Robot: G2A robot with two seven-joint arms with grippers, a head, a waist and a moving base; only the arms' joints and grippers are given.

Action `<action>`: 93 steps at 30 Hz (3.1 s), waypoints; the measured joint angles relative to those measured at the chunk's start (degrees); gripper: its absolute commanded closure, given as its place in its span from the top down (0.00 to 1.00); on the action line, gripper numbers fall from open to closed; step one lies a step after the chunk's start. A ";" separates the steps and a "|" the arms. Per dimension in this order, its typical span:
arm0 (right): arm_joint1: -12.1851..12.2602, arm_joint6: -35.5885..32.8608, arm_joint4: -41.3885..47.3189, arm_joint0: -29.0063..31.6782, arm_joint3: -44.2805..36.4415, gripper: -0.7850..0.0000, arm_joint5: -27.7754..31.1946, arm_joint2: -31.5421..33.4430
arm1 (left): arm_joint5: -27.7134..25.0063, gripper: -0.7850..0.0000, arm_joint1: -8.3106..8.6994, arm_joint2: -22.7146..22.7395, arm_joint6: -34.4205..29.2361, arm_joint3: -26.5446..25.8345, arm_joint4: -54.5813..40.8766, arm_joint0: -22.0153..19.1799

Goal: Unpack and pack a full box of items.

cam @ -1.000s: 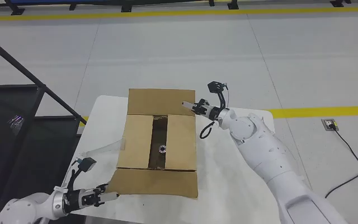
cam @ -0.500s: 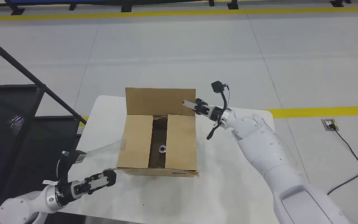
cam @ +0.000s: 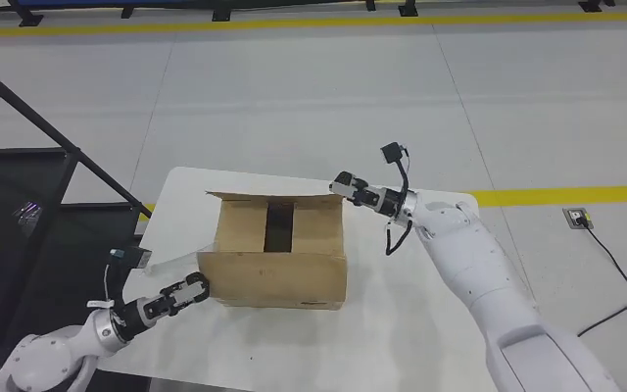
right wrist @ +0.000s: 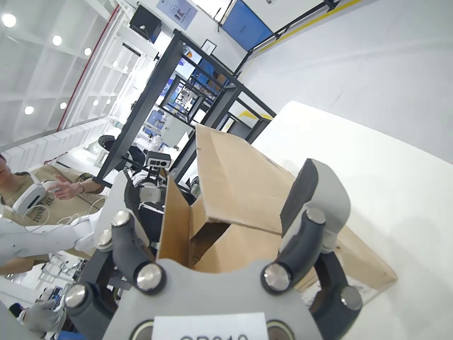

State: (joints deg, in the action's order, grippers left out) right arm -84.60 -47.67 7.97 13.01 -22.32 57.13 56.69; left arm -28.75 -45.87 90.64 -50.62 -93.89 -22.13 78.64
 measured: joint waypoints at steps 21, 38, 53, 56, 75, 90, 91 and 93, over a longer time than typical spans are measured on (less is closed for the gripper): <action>3.70 -20.66 12.04 3.15 -13.61 1.00 -21.18 -5.05 | 6.42 1.00 -1.83 -8.10 10.40 -2.65 15.99 -5.79; 1.60 -24.02 18.14 5.17 -12.11 1.00 -24.54 -7.77 | 7.22 1.00 -3.10 -10.10 15.86 0.20 18.54 -9.50; 1.15 -23.09 19.53 6.50 -10.15 1.00 -23.60 -8.14 | 9.66 1.00 -2.80 3.76 26.35 0.26 11.84 2.03; 1.15 -23.09 19.52 6.50 -10.16 1.00 -23.60 -8.14 | 9.74 1.00 -2.81 3.81 26.42 0.27 11.80 2.03; 1.15 -23.09 19.51 6.50 -10.17 1.00 -23.61 -8.14 | 15.42 1.00 -5.07 -2.02 35.11 4.78 5.21 6.00; 1.15 -23.09 19.51 6.50 -10.17 1.00 -23.61 -8.14 | 20.15 1.00 -9.52 -13.01 38.23 20.74 -7.95 -9.43; 1.15 -23.09 19.51 6.50 -10.17 1.00 -23.61 -8.14 | 19.85 1.00 -9.90 -13.56 37.74 22.27 -9.54 -10.70; 1.15 -23.09 19.51 6.50 -10.17 1.00 -23.61 -8.14 | 19.48 1.00 -10.43 -14.31 36.78 24.46 -11.60 -12.58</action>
State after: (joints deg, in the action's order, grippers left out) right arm -83.45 -70.76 27.49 19.50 -32.48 33.52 48.55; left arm -9.27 -56.30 76.33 -13.85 -69.43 -33.73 66.06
